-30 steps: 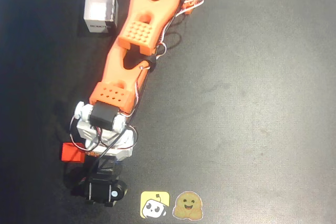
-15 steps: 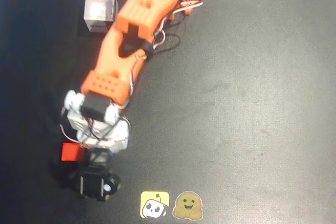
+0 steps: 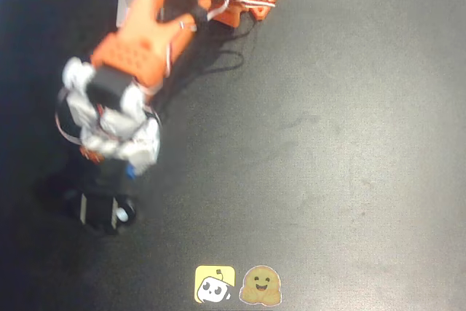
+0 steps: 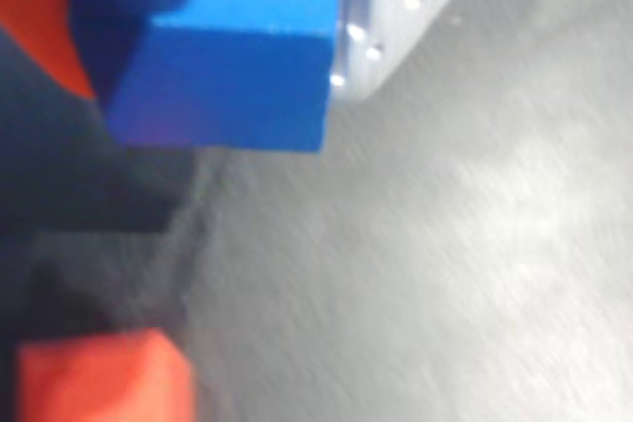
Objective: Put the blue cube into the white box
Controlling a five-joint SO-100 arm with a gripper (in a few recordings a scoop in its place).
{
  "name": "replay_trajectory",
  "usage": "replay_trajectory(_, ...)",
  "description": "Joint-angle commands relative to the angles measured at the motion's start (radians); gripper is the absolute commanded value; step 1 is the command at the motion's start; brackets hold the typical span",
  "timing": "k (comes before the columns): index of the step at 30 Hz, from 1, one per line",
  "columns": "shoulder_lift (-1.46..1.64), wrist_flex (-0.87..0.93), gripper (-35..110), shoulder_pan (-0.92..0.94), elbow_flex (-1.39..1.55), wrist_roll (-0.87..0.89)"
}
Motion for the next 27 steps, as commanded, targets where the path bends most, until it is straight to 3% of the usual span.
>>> replay_trajectory(1,0.143,0.089,0,0.021,0.077,-0.023)
replay_trajectory(27,0.950,-0.038,0,0.362,0.957,-0.241)
